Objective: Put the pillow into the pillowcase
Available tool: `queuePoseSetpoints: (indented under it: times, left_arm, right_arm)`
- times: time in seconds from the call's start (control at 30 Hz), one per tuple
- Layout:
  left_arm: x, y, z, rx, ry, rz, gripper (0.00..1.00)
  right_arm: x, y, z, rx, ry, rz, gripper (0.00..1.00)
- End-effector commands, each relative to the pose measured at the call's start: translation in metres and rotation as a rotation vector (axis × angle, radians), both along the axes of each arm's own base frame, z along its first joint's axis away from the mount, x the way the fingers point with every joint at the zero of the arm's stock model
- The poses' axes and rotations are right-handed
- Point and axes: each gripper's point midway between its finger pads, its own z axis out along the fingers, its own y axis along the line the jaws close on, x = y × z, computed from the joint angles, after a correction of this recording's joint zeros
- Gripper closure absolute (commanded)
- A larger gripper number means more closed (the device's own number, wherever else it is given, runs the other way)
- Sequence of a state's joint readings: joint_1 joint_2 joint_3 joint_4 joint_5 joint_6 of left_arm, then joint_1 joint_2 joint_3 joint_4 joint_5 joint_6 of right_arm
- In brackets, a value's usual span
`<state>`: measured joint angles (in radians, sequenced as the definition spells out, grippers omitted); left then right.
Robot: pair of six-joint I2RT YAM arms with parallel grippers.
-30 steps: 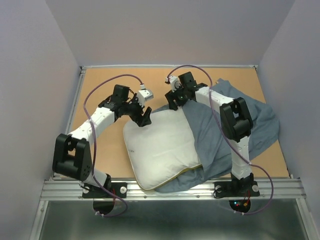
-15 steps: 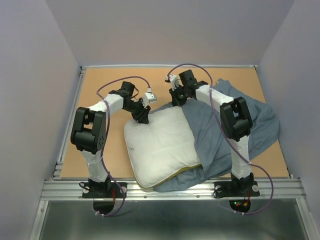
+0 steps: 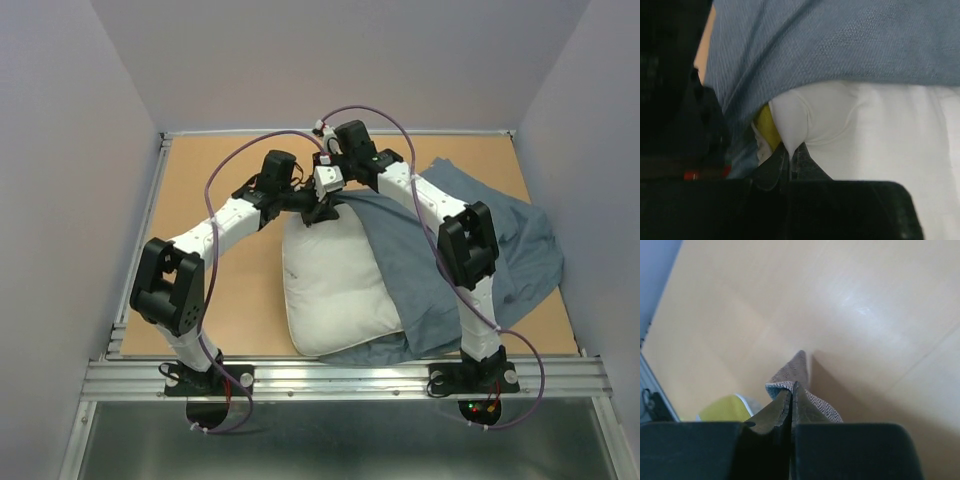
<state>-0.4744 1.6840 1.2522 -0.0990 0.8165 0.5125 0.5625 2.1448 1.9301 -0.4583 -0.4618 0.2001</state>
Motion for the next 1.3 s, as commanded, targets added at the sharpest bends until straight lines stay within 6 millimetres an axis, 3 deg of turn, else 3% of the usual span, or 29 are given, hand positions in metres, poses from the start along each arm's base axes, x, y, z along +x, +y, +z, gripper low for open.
queuePoseSetpoints:
  times: [0.0, 0.17, 0.2, 0.23, 0.3, 0.33, 0.37, 0.4, 0.53, 0.57, 0.6, 0.67, 0.7, 0.73, 0.77, 0.8, 0.83, 0.87, 0.9, 0.93, 0.97, 1.0, 1.03, 1.07, 1.13, 1.27]
  left_arm:
    - [0.000, -0.019, 0.056, -0.178, -0.144, -0.002, 1.00]
    - [0.006, -0.008, 0.044, -0.208, -0.085, 0.139, 1.00]
    - [0.009, -0.004, 0.041, -0.223, -0.063, 0.169, 1.00]
    - [0.021, 0.011, 0.038, -0.236, -0.027, 0.236, 1.00]
    - [0.026, 0.029, 0.028, -0.275, 0.099, 0.332, 1.00]
    - [0.036, 0.048, 0.026, -0.287, 0.129, 0.398, 1.00]
    - [0.033, 0.059, 0.024, -0.303, 0.168, 0.444, 1.00]
    - [0.034, 0.069, 0.024, -0.311, 0.172, 0.483, 1.00]
    - [0.044, 0.118, 0.017, -0.359, 0.207, 0.745, 1.00]
    - [0.046, 0.130, 0.008, -0.362, 0.237, 0.799, 1.00]
    - [0.046, 0.131, 0.007, -0.373, 0.251, 0.815, 1.00]
    - [0.045, 0.131, -0.002, -0.374, 0.293, 0.827, 1.00]
    - [0.042, 0.127, -0.001, -0.374, 0.308, 0.799, 0.89]
    - [0.044, 0.125, 0.006, -0.364, 0.288, 0.772, 0.55]
    - [0.044, 0.124, 0.010, -0.344, 0.270, 0.749, 0.45]
    - [0.035, 0.120, 0.006, -0.287, 0.287, 0.724, 0.39]
    - [0.032, 0.119, 0.012, -0.252, 0.253, 0.695, 0.19]
    - [0.030, 0.120, 0.023, -0.167, 0.105, 0.631, 0.01]
    - [0.021, 0.120, 0.026, -0.096, 0.079, 0.610, 0.01]
    - [0.014, 0.114, 0.030, -0.036, 0.002, 0.565, 0.01]
    - [0.005, 0.118, 0.038, 0.024, -0.103, 0.523, 0.01]
    - [-0.008, 0.119, 0.030, 0.095, -0.120, 0.493, 0.01]
    - [-0.026, 0.111, 0.029, 0.129, -0.155, 0.441, 0.01]
    - [-0.042, 0.110, 0.018, 0.195, -0.162, 0.377, 0.01]
    - [-0.073, 0.093, 0.005, 0.249, -0.146, 0.268, 0.01]
    - [-0.129, 0.071, -0.017, 0.347, -0.092, 0.106, 0.01]
  right_arm:
    - [0.006, 0.029, 0.069, 0.196, -0.010, -0.087, 0.99]
    - [0.013, 0.056, 0.084, 0.262, -0.031, -0.067, 0.99]
    - [0.014, 0.063, 0.098, 0.292, -0.055, -0.049, 0.99]
    - [0.014, 0.075, 0.093, 0.296, -0.062, -0.025, 0.99]
    - [0.021, 0.085, 0.111, 0.329, -0.128, -0.015, 0.99]
    - [0.029, 0.088, 0.105, 0.327, -0.133, -0.028, 0.99]
    - [0.034, 0.091, 0.120, 0.350, -0.178, -0.028, 0.99]
    - [0.038, 0.092, 0.121, 0.356, -0.191, -0.032, 0.99]
    - [0.030, 0.099, 0.125, 0.398, -0.180, 0.013, 0.99]
    - [0.028, 0.098, 0.126, 0.398, -0.176, 0.022, 0.95]
    - [0.024, 0.096, 0.129, 0.397, -0.178, 0.032, 0.57]
    - [0.016, 0.075, 0.134, 0.349, -0.221, 0.027, 0.28]
    - [0.015, 0.062, 0.130, 0.312, -0.250, 0.021, 0.26]
    - [0.013, 0.046, 0.105, 0.254, -0.217, -0.012, 0.24]
    - [0.009, 0.030, 0.108, 0.239, -0.225, -0.024, 0.22]
    - [0.007, -0.001, 0.137, 0.249, -0.273, -0.058, 0.22]
    - [0.004, -0.021, 0.143, 0.233, -0.295, -0.077, 0.21]
    - [0.000, -0.040, 0.138, 0.209, -0.286, -0.103, 0.21]
    - [0.002, -0.074, 0.109, 0.148, -0.231, -0.159, 0.20]
    - [-0.009, -0.099, 0.123, 0.126, -0.274, -0.194, 0.20]
    - [-0.012, -0.116, 0.114, 0.089, -0.265, -0.222, 0.21]
    - [-0.023, -0.143, 0.077, 0.017, -0.193, -0.256, 0.21]
    - [-0.031, -0.163, 0.078, -0.024, -0.226, -0.289, 0.22]
    - [-0.048, -0.179, 0.042, -0.078, -0.145, -0.305, 0.24]
    - [-0.070, -0.189, 0.030, -0.096, -0.126, -0.295, 0.26]
    - [-0.102, -0.198, -0.028, -0.140, 0.034, -0.316, 0.27]
